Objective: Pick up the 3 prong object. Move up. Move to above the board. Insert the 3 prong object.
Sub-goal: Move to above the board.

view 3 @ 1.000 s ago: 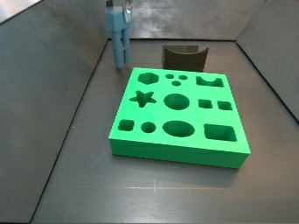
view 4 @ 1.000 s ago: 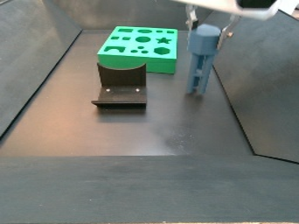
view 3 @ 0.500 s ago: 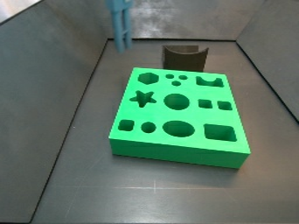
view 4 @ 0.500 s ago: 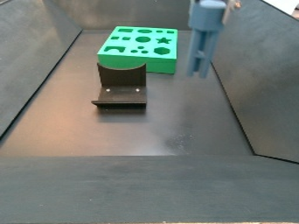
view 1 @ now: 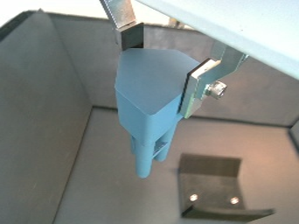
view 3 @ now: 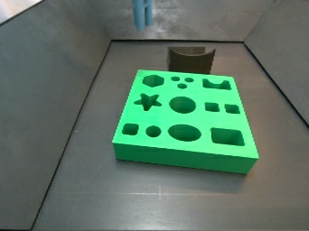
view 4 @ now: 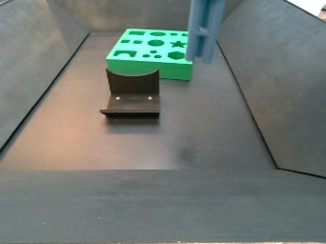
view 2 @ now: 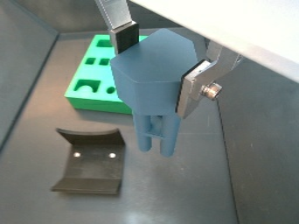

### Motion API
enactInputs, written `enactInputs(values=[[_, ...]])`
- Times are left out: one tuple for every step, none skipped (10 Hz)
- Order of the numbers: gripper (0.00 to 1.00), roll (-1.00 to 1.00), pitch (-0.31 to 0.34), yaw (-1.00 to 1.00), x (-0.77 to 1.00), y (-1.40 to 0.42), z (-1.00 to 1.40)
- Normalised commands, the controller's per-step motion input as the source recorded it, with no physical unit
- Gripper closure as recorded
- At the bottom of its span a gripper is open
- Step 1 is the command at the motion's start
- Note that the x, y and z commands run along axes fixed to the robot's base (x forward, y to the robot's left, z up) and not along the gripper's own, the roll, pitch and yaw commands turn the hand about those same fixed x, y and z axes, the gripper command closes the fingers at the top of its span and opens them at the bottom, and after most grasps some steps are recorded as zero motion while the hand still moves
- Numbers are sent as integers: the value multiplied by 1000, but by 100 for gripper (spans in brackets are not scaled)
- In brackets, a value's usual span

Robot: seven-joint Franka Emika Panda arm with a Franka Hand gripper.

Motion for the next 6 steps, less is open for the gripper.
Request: enactInputs(values=[[100,-11,117,-47,346,146,1000],[100,-19,122,-42,315,139,1000],[100,-24,123,-40,281,131,988],[100,-29,127,-41,205,101,800],[100,-32,126,-41,141,71,617],[100,-35,117,-40,89,53,442]])
